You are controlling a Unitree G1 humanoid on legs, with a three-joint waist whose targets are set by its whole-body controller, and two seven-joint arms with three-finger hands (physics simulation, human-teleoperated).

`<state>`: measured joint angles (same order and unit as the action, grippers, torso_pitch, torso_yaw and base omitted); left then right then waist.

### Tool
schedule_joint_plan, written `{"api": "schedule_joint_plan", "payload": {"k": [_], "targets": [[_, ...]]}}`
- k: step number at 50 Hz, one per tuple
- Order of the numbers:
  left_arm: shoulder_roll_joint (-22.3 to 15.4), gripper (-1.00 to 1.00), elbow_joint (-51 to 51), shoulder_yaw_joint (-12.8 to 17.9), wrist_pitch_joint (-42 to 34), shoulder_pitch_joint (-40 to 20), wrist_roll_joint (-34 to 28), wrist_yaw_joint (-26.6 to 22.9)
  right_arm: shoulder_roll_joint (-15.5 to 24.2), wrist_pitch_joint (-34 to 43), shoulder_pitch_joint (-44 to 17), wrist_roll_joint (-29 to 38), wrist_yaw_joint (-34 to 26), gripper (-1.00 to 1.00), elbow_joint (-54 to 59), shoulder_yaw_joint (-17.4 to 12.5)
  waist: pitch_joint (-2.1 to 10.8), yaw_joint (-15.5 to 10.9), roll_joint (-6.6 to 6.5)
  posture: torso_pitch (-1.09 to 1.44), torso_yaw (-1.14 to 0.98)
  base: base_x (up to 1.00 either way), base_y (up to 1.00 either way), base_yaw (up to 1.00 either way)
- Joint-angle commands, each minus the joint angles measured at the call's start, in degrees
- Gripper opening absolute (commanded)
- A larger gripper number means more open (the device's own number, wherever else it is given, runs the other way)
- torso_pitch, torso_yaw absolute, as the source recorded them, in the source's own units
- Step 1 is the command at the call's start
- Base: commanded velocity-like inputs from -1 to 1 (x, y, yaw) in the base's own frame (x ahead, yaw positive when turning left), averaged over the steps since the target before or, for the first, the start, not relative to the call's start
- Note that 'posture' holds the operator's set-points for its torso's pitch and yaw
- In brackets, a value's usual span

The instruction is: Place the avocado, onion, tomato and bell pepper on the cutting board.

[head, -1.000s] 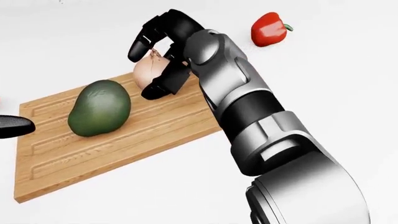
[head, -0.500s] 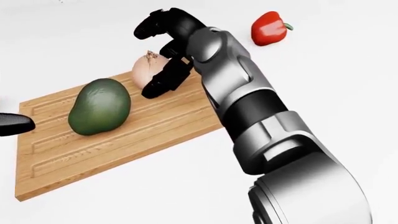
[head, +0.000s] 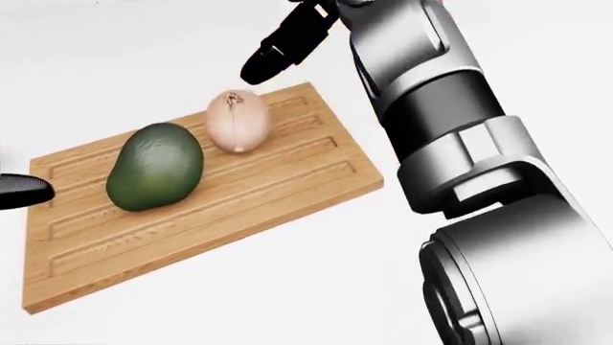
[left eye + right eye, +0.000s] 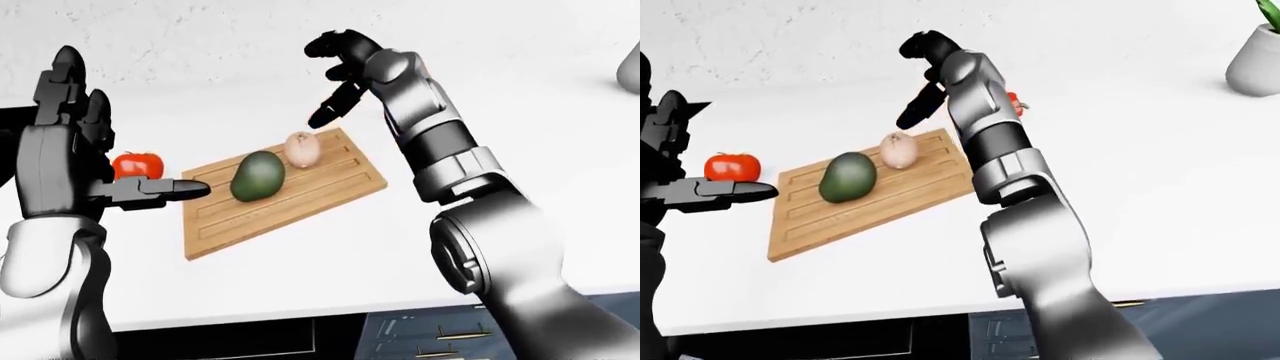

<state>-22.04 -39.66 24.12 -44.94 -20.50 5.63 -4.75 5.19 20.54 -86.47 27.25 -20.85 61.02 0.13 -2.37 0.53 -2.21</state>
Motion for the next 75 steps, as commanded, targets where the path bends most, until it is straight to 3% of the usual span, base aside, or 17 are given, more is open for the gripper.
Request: {"api": "schedule_joint_plan", "payload": {"k": [1, 5, 6, 9, 22, 28, 36, 44, 46, 50, 55, 75], "targets": [[-1.07, 1.0, -1.28, 0.41, 1.25, -1.67, -0.1, 0.35, 1.9, -1.68, -4.34, -0.18, 1.14, 0.72, 0.33, -0.82, 1.54, 0.12, -0.35, 0.0, 0.0, 0.0, 0.0, 0.0], [-1.3, 1.0, -1.52, 0.54, 0.63, -2.16, 0.26, 0.51, 4.34, -5.76, -8.46, -0.35, 4.43, 0.71, 7.55, -1.84, 1.5, 0.09, -0.42, 0.0, 0.0, 0.0, 0.0, 0.0], [-1.44, 1.0, -1.64, 0.57, 0.39, -2.35, 0.37, 0.51, 4.82, -6.82, -9.06, -0.12, 5.33, 0.89, 8.97, -1.95, 1.46, 0.08, -0.42, 0.0, 0.0, 0.0, 0.0, 0.0], [-2.08, 1.0, -1.98, 1.3, -0.55, -2.97, 0.98, 0.51, 5.51, -7.5, -9.74, 0.42, 7.45, 1.0, 11.51, -2.48, 1.37, 0.07, -0.41, 0.0, 0.0, 0.0, 0.0, 0.0], [-4.12, 1.0, -6.0, 4.61, -5.7, -3.94, 4.95, 1.79, 8.36, -12.63, -5.2, 0.57, 25.87, 1.0, 15.59, -7.26, 1.25, -0.02, -0.16, 0.0, 0.0, 0.0, 0.0, 0.0], [-4.46, 1.0, -8.05, 7.83, -12.06, -6.89, 11.53, 5.52, 9.25, -14.14, -3.59, 0.33, 30.16, 1.0, 16.01, -8.63, 1.18, -0.06, -0.08, 0.0, 0.0, 0.0, 0.0, 0.0], [-8.0, 1.0, -10.18, 8.46, -14.96, -6.32, 15.37, 6.85, 9.78, -20.99, -4.5, -1.81, 38.61, 1.0, 16.37, -11.14, 0.91, 0.0, -0.16, 0.0, 0.0, 0.0, 0.0, 0.0], [-12.23, 1.0, -14.66, 12.12, -22.14, -8.73, 22.33, 7.09, 10.23, -23.37, -6.49, -5.33, 36.99, 1.0, 16.53, -13.1, 0.29, 0.23, -0.09, 0.01, 0.0, 0.0, 0.0, 0.0], [-13.52, 1.0, -16.46, 14.43, -26.3, -10.55, 25.9, 7.27, 10.13, -23.57, -6.84, -5.19, 36.28, 1.0, 16.6, -12.8, 0.06, 0.28, -0.08, 0.02, 0.0, 0.0, 0.0, 0.0], [-14.68, 1.0, -18.66, 17.15, -29.11, -10.51, 30.77, 7.82, 10.04, -24.22, -7.03, -5.06, 35.83, 1.0, 16.65, -12.76, -0.89, 0.41, -0.19, 0.04, 0.0, 0.0, 0.0, 0.0], [-15.79, 1.0, -19.5, 17.95, -29.48, -10.64, 35.21, 10.15, 9.85, -24.37, -6.87, -4.99, 35.85, 1.0, 16.68, -12.89, -2.09, 0.42, -0.43, 0.08, 0.0, 0.0, 0.0, 0.0], [-21.82, 1.0, -17.41, 18.96, -20.8, -3.37, 46.61, 19.39, 10.46, -23.37, -9.29, -4.59, 36.58, 1.0, 16.72, -13.05, -8.44, 1.04, -0.75, 0.28, 0.0, 0.0, 0.0, 0.0]]}}
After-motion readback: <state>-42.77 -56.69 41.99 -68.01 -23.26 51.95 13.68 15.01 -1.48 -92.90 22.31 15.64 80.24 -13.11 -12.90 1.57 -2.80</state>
